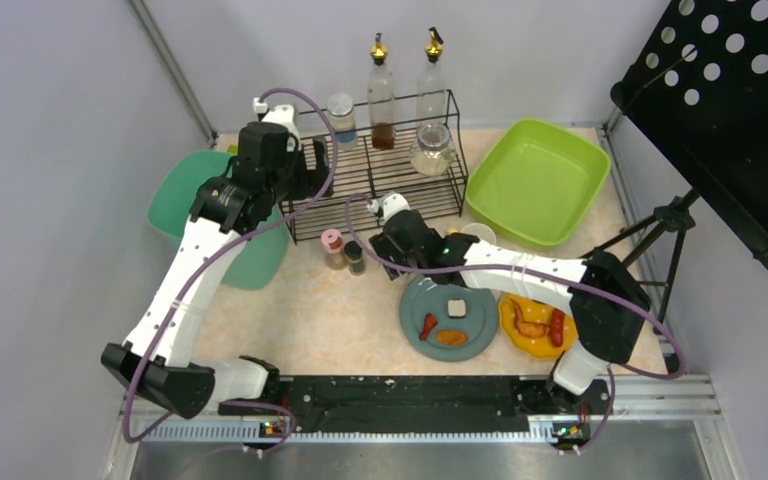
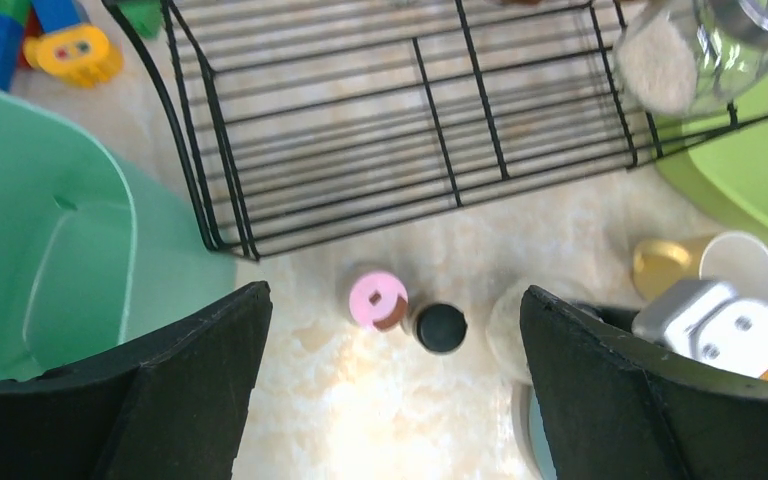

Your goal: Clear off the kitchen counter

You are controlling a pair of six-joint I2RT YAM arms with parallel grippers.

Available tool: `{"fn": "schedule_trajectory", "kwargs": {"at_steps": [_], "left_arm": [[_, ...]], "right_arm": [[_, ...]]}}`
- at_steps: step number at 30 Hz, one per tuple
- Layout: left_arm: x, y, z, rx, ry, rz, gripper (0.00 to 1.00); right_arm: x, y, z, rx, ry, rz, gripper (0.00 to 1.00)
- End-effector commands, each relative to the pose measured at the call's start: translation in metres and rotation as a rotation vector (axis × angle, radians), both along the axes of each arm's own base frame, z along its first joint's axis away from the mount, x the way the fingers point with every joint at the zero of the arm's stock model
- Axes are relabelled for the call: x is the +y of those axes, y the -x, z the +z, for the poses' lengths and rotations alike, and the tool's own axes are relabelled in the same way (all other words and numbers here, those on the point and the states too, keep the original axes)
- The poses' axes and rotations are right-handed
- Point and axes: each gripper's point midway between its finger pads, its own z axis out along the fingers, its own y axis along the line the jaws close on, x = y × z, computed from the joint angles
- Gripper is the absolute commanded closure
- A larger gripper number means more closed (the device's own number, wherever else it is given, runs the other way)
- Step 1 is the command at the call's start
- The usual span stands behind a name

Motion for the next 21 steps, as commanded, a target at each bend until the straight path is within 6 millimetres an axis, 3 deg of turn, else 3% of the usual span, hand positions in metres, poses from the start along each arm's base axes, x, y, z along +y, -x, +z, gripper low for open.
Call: {"fn": "schedule_trajectory", "kwargs": {"at_steps": [1,6,11,12,16,21], "left_arm": [[-0.006,0.026,-0.021,0.062,0.047,-0.027,0.01],[-0.011,0.040,-0.054,0.145,0.082,-0.034,0.01],[-0.008,0.042,-0.082,0.195,0.069,-0.008,0.01],[-0.008,0.041,-0.087,0.204,0.069,0.003,0.01],[-0.008,0.034,-0.109,0.238,0.076,0.047,0.01],[-0.013,0.020,-0.134,0.309,0.087,0.106,0.01]], "right_arm": [[0.016,-0.015,0.096,-0.153,-0.177,-0.032,1.00],[0.012,-0.019,0.146,-0.220,-0.214,-0.047,1.00],[0.009,-0.027,0.198,-0.276,-0.249,-0.050,1.00],[0.009,-0.029,0.216,-0.291,-0.269,-0.051,1.00],[0.009,-0.033,0.257,-0.337,-0.300,-0.044,1.00],[0.004,-0.043,0.293,-0.386,-0.320,-0.053,1.00]]}}
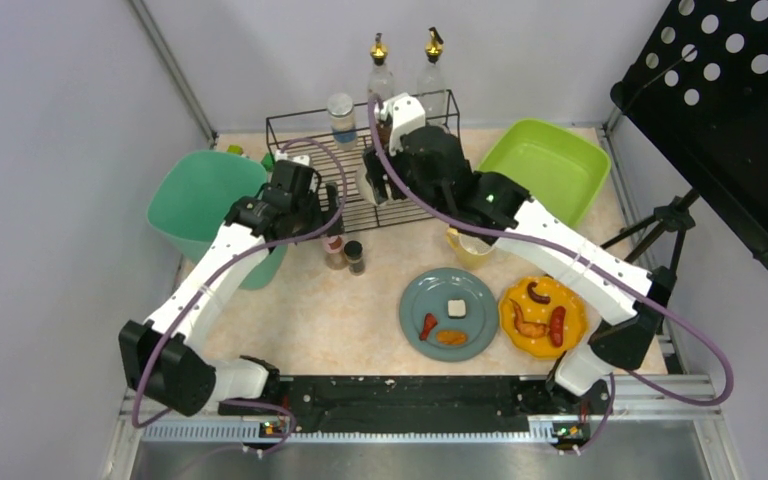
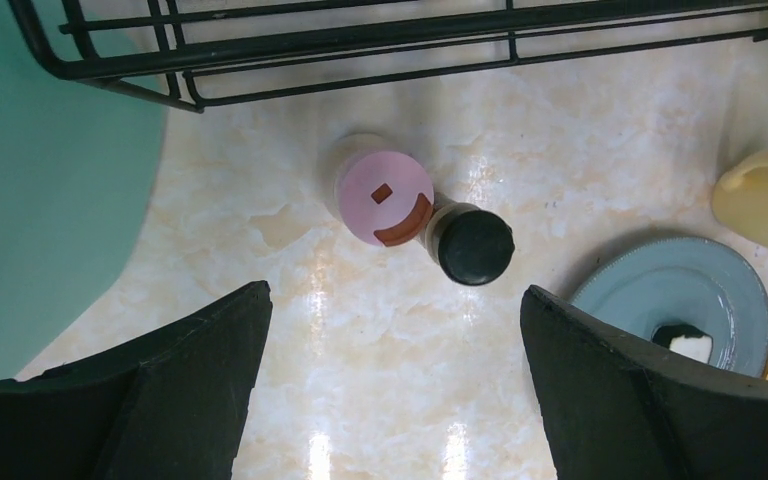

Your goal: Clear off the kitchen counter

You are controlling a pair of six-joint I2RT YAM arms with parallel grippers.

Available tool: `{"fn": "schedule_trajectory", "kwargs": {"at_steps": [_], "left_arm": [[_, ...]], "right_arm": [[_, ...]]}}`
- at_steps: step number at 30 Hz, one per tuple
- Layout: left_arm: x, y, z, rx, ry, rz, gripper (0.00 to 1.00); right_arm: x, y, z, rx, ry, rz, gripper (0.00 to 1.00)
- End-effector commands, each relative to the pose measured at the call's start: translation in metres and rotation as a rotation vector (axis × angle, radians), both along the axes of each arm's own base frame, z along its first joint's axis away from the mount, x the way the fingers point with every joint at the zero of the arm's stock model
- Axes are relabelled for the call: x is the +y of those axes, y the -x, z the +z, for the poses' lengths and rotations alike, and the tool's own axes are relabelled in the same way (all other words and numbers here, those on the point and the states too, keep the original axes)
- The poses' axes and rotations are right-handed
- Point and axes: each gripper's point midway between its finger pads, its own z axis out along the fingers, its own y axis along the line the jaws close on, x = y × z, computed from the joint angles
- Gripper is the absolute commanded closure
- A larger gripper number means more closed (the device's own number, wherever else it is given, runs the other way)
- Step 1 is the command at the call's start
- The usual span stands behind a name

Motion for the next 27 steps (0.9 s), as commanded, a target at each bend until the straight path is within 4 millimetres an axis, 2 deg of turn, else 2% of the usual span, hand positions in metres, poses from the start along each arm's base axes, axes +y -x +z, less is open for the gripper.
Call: {"fn": "schedule_trajectory", "kwargs": {"at_steps": [1,6,12,15,19,27], "left_arm": [[-0.006,-0.021,-0.013,0.020,0.025,0.087,0.01],[-0.008,-0.024,-0.035,0.175,-0.009,0.158,0.01],[-0.011,-0.027,-0.047,0.205,0.000,0.187,0.01],[-0.012,-0.028,-0.050,0.208,-0.003,0.188,0.01],[-0.013,-0.029,-0.057,0.221,0.002,0.196,0.01],[-0.023,-0.029,-0.073,0.261,0.044,0.193,0.01]], "right_arm": [[-0.013,-0.016,0.057,-0.099,-0.063,-0.040,1.00],[-0.007,-0.045,0.064,-0.075,-0.090,-0.040,1.00],[0.010,-0.082,0.056,-0.040,-0.088,-0.042,1.00],[0.015,-0.097,0.041,-0.003,-0.084,-0.044,1.00],[0.020,-0.114,0.010,0.061,-0.079,-0.054,1.00],[0.017,-0.141,-0.031,0.161,-0.088,-0.073,1.00]]}}
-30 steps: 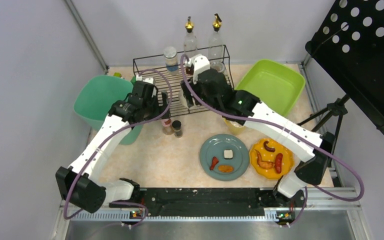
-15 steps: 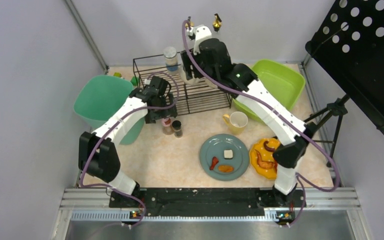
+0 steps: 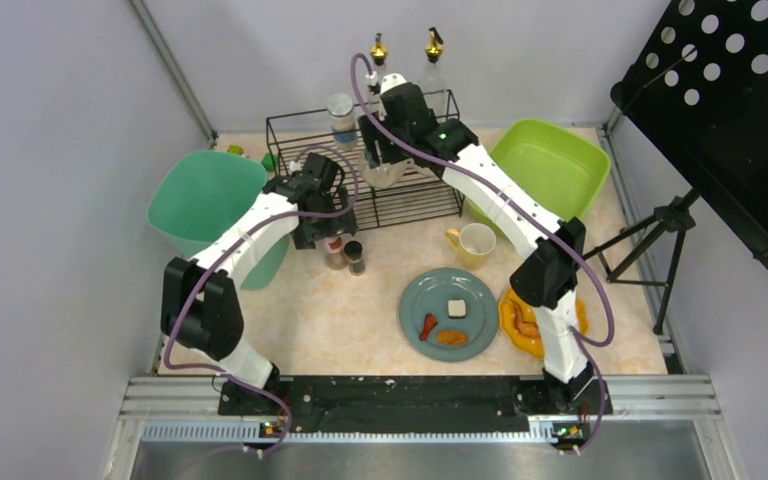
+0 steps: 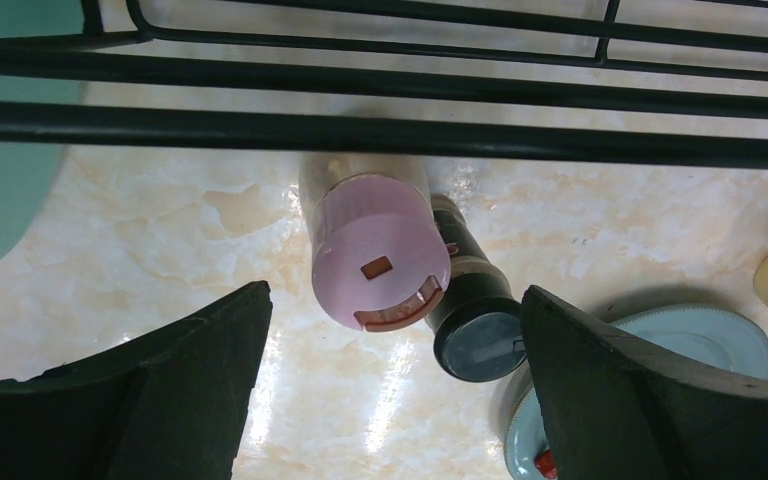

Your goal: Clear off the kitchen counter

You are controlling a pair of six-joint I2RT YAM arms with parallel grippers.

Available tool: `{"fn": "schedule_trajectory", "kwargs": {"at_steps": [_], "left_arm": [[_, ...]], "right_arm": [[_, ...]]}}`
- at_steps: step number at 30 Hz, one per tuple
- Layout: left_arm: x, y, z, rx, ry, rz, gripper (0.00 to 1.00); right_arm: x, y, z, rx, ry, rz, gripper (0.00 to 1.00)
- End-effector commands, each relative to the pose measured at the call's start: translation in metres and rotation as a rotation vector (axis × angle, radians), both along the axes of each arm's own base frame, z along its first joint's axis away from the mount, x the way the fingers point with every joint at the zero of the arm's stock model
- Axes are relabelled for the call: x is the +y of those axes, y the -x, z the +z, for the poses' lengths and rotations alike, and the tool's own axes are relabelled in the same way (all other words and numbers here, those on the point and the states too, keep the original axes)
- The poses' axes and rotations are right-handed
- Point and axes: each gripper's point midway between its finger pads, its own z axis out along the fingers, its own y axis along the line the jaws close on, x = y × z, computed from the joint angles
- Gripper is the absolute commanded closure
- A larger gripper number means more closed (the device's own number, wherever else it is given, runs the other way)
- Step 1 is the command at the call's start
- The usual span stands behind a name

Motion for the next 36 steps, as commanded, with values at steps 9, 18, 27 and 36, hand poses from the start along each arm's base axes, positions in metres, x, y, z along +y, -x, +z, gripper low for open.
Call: {"fn": "schedule_trajectory", "kwargs": {"at_steps": [9,18,27,36], "left_arm": [[-0.008,-0.010,-0.013,0.008,0.021,0.019,0.03],[-0.004,-0.010,-0.024,0.037,-0.016,0.003,0.28],[-0.004,-0.014,-0.019,0.024,-0.022,-0.008,0.56],[0.001,-0.014,-0.009,0.009,-0.044,-0.006,1.00]], "right_arm": [[0.005,-0.028,0.012,-0.011,-0.125,-0.015,1.00],[0.008,-0.033,-0.002,0.006,-0.106,-0.019,1.00],[0.004,-0.032,-0.006,0.020,-0.081,-0.030,0.65],[0.002,-0.026,0.022,-0.014,-0.126,-0.014,0.30]]}}
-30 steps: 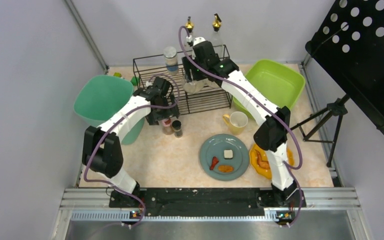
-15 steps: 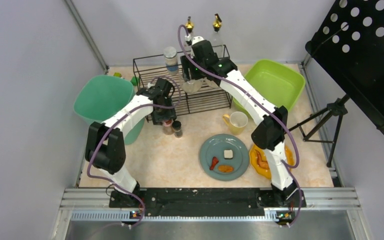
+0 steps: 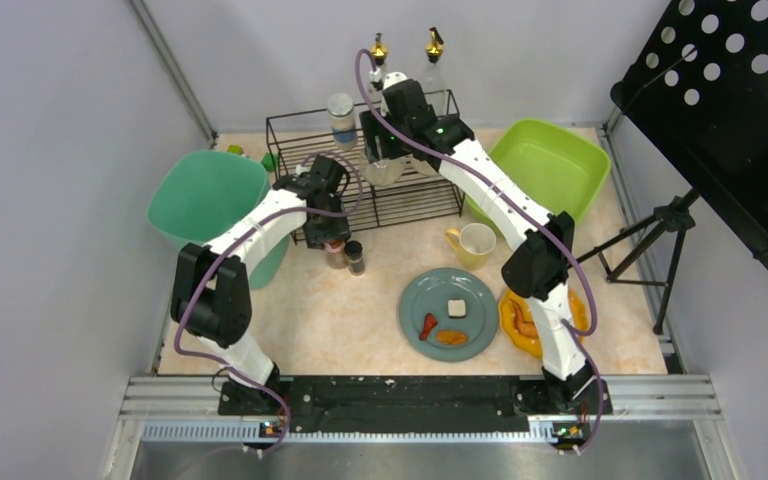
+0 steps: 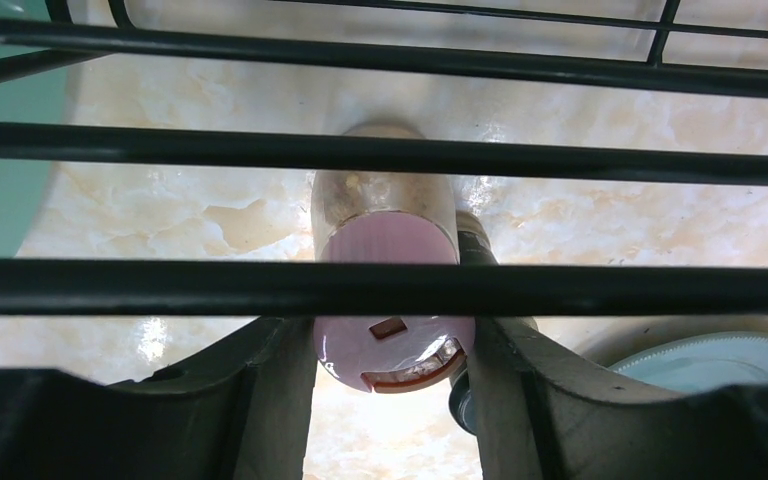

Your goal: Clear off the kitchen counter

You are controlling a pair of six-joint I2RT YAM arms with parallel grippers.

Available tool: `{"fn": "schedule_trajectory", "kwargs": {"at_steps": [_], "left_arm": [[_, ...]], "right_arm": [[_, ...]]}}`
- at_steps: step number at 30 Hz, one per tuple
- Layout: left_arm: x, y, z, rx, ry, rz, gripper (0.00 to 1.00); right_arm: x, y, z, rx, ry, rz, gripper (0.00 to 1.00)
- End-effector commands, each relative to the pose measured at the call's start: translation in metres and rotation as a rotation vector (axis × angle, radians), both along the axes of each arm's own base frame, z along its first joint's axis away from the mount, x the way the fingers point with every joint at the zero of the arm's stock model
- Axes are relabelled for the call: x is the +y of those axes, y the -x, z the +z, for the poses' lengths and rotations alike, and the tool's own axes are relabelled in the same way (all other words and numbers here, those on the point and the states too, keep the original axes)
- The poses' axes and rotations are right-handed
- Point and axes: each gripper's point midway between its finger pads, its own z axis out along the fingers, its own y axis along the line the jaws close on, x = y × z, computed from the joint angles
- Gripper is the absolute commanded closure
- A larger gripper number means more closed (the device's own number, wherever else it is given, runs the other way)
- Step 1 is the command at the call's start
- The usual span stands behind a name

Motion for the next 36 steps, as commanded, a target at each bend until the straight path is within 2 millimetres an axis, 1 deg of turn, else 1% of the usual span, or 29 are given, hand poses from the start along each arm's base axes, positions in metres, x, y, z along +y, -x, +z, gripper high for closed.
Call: {"fn": "schedule_trajectory", "kwargs": {"at_steps": [1,4,7,10,14,18,21,23,24,25,30,32,34,35,36], "left_arm": [[0.003,-0.010,0.022,-0.064,-0.015,0.001,1.00],[0.004,-0.012,0.031,-0.088,-0.017,-0.006,1.00],[0.006,-0.013,0.041,-0.108,-0.023,-0.007,1.00],[0.007,-0.013,0.049,-0.124,-0.023,-0.009,1.00],[0.010,-0.010,0.070,-0.159,-0.024,-0.014,1.00],[0.010,-0.008,0.100,-0.209,-0.005,-0.038,1.00],[0.014,-0.005,0.122,-0.250,-0.008,-0.054,1.00],[0.016,-0.004,0.136,-0.276,-0.010,-0.058,1.00],[0.016,-0.004,0.144,-0.293,-0.009,-0.061,1.00],[0.017,-0.005,0.153,-0.315,-0.009,-0.062,1.00],[0.021,-0.013,0.192,-0.439,-0.013,-0.063,1.00],[0.025,-0.020,0.204,-0.465,-0.038,-0.053,1.00],[0.027,-0.026,0.210,-0.467,-0.057,-0.050,1.00],[0.025,-0.030,0.213,-0.473,-0.056,-0.056,1.00],[0.025,-0.034,0.216,-0.480,-0.058,-0.054,1.00]], "right_arm": [[0.001,0.003,0.050,-0.075,-0.086,0.004,0.26],[-0.002,0.004,0.062,-0.096,-0.099,0.002,0.19],[-0.002,0.008,0.072,-0.108,-0.111,0.010,0.17],[-0.001,0.013,0.078,-0.115,-0.117,0.018,0.16],[-0.002,0.021,0.093,-0.155,-0.106,0.021,0.15],[-0.001,0.038,0.111,-0.197,-0.098,0.028,0.15],[-0.002,0.055,0.116,-0.210,-0.075,0.035,0.14],[-0.005,0.070,0.121,-0.206,-0.085,0.049,0.14],[-0.006,0.076,0.118,-0.200,-0.086,0.056,0.14],[-0.010,0.084,0.119,-0.204,-0.097,0.060,0.14],[-0.023,0.121,0.105,-0.187,-0.163,0.098,0.15],[-0.026,0.135,0.092,-0.173,-0.171,0.120,0.15],[-0.027,0.147,0.074,-0.148,-0.168,0.156,0.17],[-0.027,0.151,0.065,-0.130,-0.164,0.168,0.17],[-0.026,0.157,0.049,-0.106,-0.151,0.181,0.18]]}}
